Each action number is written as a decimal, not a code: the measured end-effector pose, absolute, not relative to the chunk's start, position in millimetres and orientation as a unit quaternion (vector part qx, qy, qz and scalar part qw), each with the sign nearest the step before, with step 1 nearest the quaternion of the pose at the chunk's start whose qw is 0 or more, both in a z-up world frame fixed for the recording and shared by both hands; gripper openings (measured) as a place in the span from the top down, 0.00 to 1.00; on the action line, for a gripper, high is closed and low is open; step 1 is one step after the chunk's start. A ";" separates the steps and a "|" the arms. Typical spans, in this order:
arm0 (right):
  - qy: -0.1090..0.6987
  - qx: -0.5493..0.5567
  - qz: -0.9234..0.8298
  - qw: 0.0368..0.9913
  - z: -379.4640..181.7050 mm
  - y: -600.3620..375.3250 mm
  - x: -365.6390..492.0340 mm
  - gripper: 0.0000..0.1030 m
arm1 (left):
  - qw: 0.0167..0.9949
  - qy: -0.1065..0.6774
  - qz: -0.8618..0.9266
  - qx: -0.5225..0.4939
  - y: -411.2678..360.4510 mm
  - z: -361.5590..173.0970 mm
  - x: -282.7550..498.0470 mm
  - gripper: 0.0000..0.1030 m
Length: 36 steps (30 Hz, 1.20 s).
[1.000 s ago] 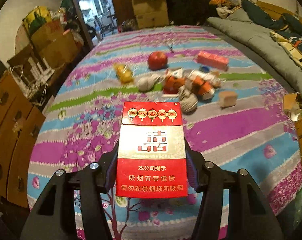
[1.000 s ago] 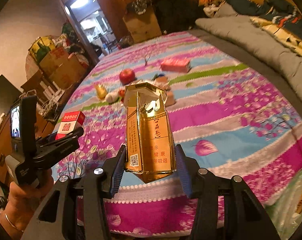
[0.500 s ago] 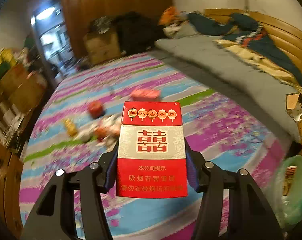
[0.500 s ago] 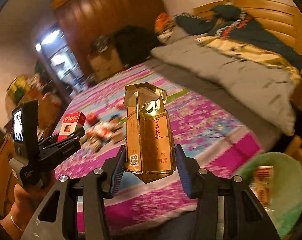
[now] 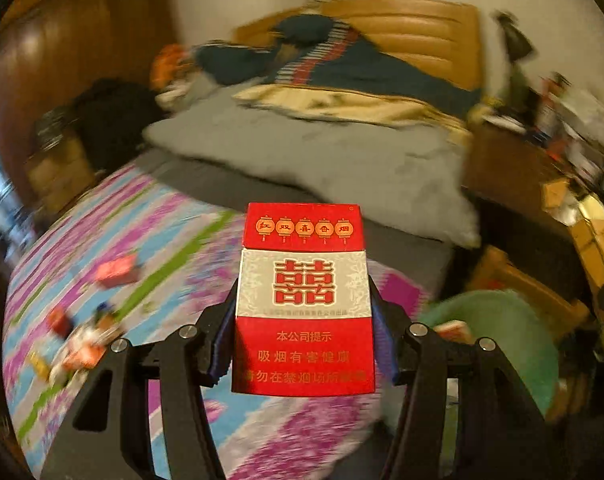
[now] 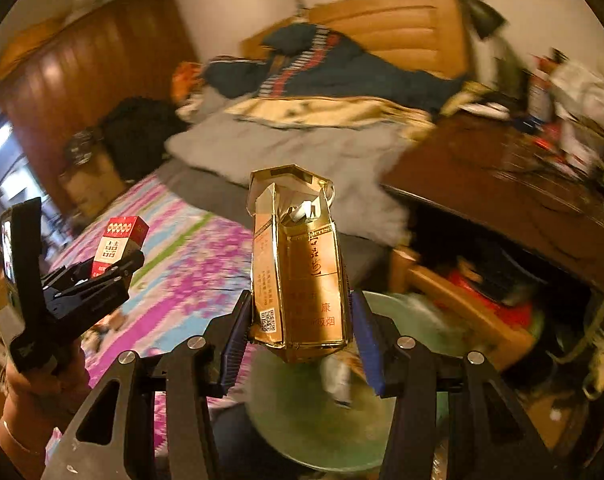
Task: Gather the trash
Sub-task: 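Carry the red pack and gold box over the green bin, then open both tools to drop the red pack and gold box into the bin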
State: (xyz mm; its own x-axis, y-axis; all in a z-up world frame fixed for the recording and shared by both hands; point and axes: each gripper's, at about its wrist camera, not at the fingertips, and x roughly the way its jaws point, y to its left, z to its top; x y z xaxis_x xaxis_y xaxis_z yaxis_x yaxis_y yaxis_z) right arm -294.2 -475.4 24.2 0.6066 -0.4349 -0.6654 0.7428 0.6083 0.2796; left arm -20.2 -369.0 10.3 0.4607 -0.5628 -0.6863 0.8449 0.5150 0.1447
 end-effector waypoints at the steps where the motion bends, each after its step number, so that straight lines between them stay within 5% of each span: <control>1: 0.283 0.284 -0.356 0.844 22.3 -482.5 -304.9 0.51 | 0.809 0.292 -0.444 0.252 -379.1 8.2 -27.8 0.48; 18: 0.357 0.425 -0.358 0.751 -72.2 -489.6 -369.9 0.51 | 0.693 0.357 -0.527 0.338 -428.6 -61.5 -103.4 0.48; 36: 0.352 0.416 -0.353 0.760 -61.0 -485.9 -356.4 0.51 | 0.689 0.364 -0.533 0.330 -427.3 -61.3 -107.4 0.48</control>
